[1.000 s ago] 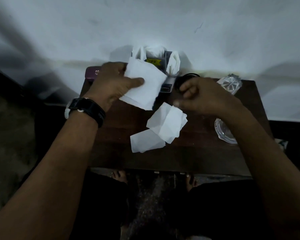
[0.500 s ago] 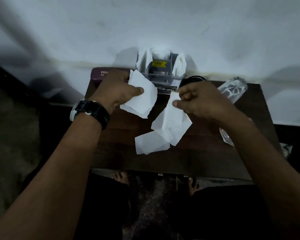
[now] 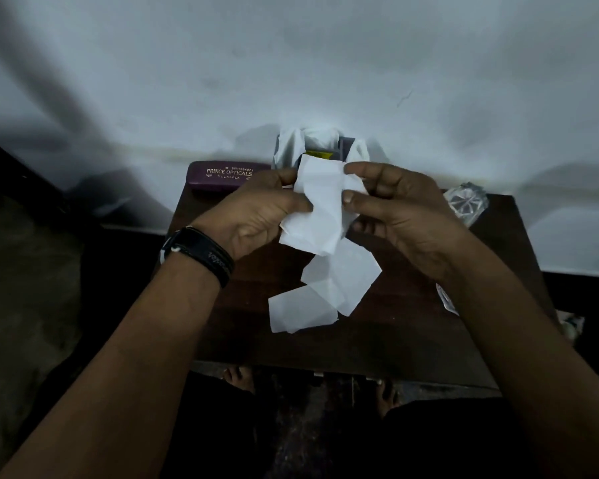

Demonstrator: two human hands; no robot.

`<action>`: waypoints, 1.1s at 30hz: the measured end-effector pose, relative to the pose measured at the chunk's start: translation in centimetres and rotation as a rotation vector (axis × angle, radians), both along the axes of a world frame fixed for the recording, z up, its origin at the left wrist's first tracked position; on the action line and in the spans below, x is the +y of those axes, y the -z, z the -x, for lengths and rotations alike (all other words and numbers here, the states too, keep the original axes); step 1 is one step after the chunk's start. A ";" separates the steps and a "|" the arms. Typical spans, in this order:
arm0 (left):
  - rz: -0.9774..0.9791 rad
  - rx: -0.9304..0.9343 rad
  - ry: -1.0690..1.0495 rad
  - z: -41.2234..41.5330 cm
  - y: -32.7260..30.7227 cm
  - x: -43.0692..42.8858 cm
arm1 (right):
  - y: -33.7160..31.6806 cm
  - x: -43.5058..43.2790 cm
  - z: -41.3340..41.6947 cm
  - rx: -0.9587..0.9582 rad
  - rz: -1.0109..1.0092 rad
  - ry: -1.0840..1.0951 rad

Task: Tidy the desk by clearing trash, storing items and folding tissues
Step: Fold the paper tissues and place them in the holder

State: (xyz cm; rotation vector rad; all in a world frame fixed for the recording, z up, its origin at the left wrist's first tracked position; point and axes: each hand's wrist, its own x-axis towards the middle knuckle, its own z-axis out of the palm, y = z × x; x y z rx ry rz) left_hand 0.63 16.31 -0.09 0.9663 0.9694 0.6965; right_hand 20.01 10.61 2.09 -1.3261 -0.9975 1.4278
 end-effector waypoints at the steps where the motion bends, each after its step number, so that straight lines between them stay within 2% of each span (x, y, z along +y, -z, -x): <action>1: 0.001 -0.007 -0.008 0.0 0.0 0.0 | -0.1 0.0 -0.1 0.003 -0.009 0.013; 7: -0.007 -0.021 0.012 0.0 -0.4 -0.2 | -0.5 0.1 -0.7 -0.023 -0.051 0.074; 13: -0.004 -0.062 0.003 -0.3 -0.6 -0.3 | -1.2 0.1 -0.1 0.338 -0.109 0.122; 21: 0.043 -0.105 -0.006 -1.0 -1.2 -0.7 | 0.3 0.5 0.7 0.079 -0.068 0.276; 28: 0.233 -0.228 0.004 -0.7 -2.5 -0.6 | 0.4 0.5 1.2 -0.089 -0.158 0.296; 31: 0.087 -0.142 0.035 -0.7 -1.8 -0.6 | 0.4 0.6 1.4 -0.192 -0.194 0.283; 33: 0.009 -0.033 -0.021 -0.5 -1.2 -0.4 | 0.5 0.7 0.9 -0.280 -0.169 0.284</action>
